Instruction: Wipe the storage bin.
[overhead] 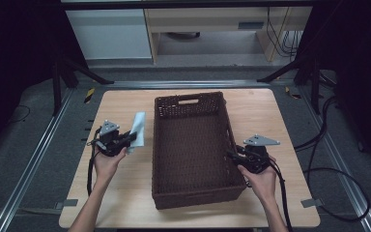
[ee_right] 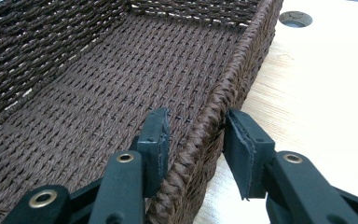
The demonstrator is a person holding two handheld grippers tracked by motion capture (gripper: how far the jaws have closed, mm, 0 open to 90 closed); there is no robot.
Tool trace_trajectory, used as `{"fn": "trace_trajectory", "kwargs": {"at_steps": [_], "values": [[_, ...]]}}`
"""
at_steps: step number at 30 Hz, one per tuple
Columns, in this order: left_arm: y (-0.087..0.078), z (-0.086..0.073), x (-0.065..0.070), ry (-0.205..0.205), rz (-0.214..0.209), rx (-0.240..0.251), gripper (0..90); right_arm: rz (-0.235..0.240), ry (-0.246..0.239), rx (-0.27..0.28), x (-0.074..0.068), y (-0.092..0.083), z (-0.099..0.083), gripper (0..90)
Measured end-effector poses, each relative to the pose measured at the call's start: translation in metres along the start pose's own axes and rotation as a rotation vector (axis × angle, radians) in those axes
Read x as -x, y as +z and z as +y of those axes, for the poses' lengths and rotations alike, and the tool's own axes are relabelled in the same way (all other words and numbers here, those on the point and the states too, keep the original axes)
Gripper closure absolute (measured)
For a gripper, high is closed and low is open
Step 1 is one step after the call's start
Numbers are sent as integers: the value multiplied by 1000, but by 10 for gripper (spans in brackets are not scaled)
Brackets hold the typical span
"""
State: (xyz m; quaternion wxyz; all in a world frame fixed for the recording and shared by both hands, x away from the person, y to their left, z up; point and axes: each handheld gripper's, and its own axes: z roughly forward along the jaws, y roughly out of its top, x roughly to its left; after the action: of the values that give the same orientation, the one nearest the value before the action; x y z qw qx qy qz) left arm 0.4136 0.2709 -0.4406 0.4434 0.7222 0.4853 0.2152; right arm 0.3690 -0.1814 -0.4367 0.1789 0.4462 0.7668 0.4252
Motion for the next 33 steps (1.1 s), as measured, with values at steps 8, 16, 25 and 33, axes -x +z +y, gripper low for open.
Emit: {"fn": "trace_trajectory", "kwargs": {"at_steps": [8, 16, 25, 33], "values": [[28, 4, -11, -16, 8, -26, 782, 5, 2, 3, 0, 1, 0, 615], [58, 12, -17, -14, 17, -58, 783, 19, -4, 4, 0, 4, 2, 616], [93, 0, -13, -9, 17, -159, 788, 19, -8, 6, 0, 4, 2, 613], [98, -9, -16, -26, 20, -201, 788, 16, -11, 4, 0, 4, 2, 613]]}}
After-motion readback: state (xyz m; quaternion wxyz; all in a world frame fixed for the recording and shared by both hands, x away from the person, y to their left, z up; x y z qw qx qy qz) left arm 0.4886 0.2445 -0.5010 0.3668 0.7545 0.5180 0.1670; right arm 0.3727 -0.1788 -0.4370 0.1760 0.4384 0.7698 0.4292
